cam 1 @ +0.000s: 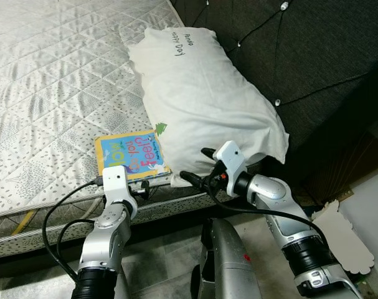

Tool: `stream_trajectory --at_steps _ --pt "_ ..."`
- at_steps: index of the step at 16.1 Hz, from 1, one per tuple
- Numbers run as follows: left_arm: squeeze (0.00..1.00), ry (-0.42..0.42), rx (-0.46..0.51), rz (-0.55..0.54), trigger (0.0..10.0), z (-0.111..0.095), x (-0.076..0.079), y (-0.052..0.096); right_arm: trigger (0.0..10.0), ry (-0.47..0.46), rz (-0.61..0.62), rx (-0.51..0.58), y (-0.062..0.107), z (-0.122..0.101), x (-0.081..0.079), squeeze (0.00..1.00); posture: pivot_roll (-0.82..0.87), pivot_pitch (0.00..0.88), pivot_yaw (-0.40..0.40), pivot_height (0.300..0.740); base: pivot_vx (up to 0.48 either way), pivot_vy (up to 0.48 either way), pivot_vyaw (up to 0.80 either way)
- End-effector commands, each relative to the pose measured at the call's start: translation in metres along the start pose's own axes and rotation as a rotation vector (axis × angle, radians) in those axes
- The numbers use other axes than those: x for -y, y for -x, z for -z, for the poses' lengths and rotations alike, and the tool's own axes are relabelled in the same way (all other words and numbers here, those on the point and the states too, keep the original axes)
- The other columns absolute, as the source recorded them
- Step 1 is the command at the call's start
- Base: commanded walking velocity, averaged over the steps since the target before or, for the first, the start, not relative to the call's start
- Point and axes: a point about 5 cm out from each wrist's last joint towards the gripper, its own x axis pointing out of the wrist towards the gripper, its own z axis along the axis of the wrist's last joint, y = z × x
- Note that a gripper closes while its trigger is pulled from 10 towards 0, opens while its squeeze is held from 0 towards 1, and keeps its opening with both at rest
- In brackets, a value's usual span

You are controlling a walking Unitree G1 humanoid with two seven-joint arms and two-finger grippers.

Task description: Clean up the room

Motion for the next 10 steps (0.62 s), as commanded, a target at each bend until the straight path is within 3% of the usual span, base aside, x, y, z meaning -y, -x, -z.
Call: stream_trajectory --at_steps 1,10 --pt "0.0 0.111 -0.091 -0.104 10.0 0.015 -0.021 -0.004 10.0 0.016 0.007 -0.004 0.003 -0.001 0.003 0.0 -0.07 0.084 -0.131 0.555 0.0 0.0 0.0" --pt "0.0 0.163 -0.135 -0.163 10.0 0.022 -0.033 -0.008 10.0 0.014 0.01 -0.006 0.004 0.0 0.003 0.0 -0.07 0.087 -0.129 0.555 0.0 0.0 0.0"
